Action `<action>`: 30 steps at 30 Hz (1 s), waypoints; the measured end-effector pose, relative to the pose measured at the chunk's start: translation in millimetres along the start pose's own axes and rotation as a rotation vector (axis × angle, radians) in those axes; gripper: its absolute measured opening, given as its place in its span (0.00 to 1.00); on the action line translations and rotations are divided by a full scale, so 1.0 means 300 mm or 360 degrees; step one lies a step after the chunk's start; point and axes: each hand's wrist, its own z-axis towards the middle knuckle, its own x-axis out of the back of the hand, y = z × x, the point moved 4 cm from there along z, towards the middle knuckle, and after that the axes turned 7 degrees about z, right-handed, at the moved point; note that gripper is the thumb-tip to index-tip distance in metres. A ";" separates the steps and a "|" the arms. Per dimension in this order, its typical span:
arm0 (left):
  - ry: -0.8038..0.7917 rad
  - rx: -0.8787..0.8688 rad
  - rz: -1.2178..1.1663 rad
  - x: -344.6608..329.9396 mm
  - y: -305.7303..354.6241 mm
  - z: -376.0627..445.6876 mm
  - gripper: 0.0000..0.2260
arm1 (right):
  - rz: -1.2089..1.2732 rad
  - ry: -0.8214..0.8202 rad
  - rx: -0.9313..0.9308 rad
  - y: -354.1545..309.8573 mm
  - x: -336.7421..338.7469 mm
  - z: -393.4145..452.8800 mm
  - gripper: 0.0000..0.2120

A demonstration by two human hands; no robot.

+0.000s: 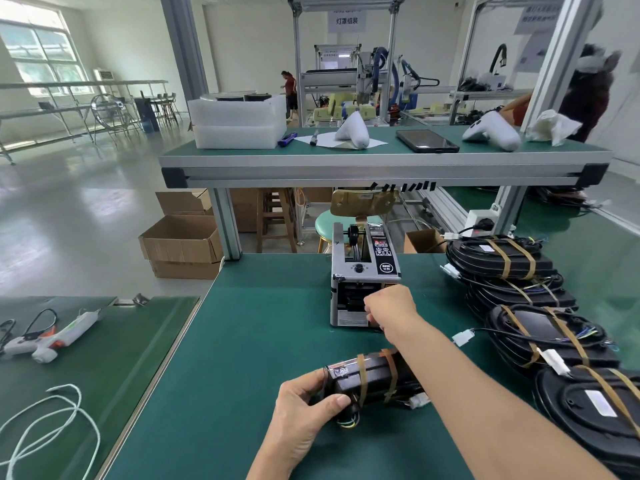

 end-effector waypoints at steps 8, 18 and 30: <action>0.0003 0.0009 0.0010 0.005 -0.006 0.002 0.26 | 0.0650 0.0068 -0.0304 0.044 -0.052 0.066 0.09; -0.0003 0.0016 0.0013 0.005 -0.005 -0.002 0.24 | 0.0839 -0.0023 -0.0245 0.074 -0.071 0.110 0.10; 0.0013 0.0028 0.0011 -0.002 0.008 -0.004 0.26 | 0.0472 -0.0042 0.0070 -0.012 0.083 -0.070 0.06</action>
